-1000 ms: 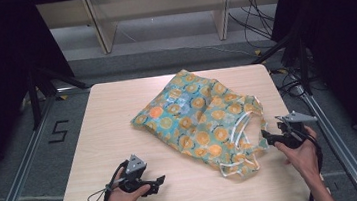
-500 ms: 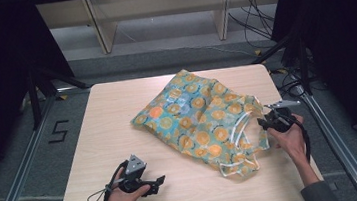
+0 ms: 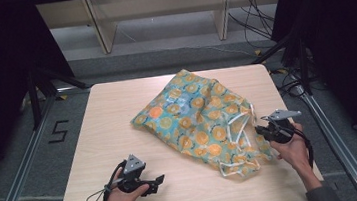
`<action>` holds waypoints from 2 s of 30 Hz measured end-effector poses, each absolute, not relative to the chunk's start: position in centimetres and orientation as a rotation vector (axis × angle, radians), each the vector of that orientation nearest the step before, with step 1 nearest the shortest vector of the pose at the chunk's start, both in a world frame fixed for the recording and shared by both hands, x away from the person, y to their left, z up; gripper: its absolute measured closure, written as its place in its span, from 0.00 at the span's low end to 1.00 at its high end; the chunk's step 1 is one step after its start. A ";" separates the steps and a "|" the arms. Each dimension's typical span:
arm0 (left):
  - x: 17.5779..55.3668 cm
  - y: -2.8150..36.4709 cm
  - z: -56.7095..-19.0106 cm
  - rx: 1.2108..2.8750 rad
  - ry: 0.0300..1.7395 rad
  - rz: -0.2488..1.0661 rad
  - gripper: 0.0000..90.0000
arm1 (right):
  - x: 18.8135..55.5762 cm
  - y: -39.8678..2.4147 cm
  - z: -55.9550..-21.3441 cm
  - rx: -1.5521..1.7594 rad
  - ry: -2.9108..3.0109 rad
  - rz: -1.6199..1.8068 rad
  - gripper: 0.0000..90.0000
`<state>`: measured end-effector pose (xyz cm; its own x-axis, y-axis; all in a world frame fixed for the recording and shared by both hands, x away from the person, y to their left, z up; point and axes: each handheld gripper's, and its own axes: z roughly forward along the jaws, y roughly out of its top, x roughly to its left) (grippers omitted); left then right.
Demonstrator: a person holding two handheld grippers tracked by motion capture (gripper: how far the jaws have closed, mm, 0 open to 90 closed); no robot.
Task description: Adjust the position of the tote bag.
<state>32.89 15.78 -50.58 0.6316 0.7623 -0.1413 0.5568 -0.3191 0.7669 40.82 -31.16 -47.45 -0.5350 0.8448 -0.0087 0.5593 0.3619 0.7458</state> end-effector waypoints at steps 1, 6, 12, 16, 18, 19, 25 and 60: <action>33.0 15.8 -50.5 2.019 1.024 0.311 0.18 | 40.1 -30.6 -47.2 1.193 2.239 1.003 1.00; 33.0 15.9 -50.6 2.006 1.050 0.306 0.18 | 38.3 -29.3 -46.7 1.133 2.277 1.035 1.00; 33.0 16.1 -50.4 1.952 1.070 0.313 0.18 | 35.8 -26.6 -46.6 1.054 2.376 1.091 1.00; 33.3 16.4 -50.3 1.961 1.079 0.308 0.18 | 35.1 -25.3 -46.3 0.993 2.401 1.120 1.00; 33.4 16.2 -50.4 1.943 1.076 0.294 0.18 | 34.7 -24.6 -46.3 0.965 2.424 1.129 1.00; 33.5 16.1 -50.4 1.944 1.073 0.286 0.18 | 34.5 -24.3 -46.2 0.940 2.429 1.128 1.00; 34.7 14.4 -50.6 1.921 1.067 0.217 0.19 | 33.2 -22.4 -46.3 0.879 2.493 1.152 1.00; 40.0 11.4 -51.4 1.965 1.091 0.396 0.82 | 43.9 -24.0 -42.6 1.210 2.239 1.087 0.40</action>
<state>39.95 11.39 -51.41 0.5726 0.8118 -0.1148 0.5488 -0.2754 0.7893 43.92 -23.98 -42.64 -0.5615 0.8267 0.0357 0.5394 0.3329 0.7734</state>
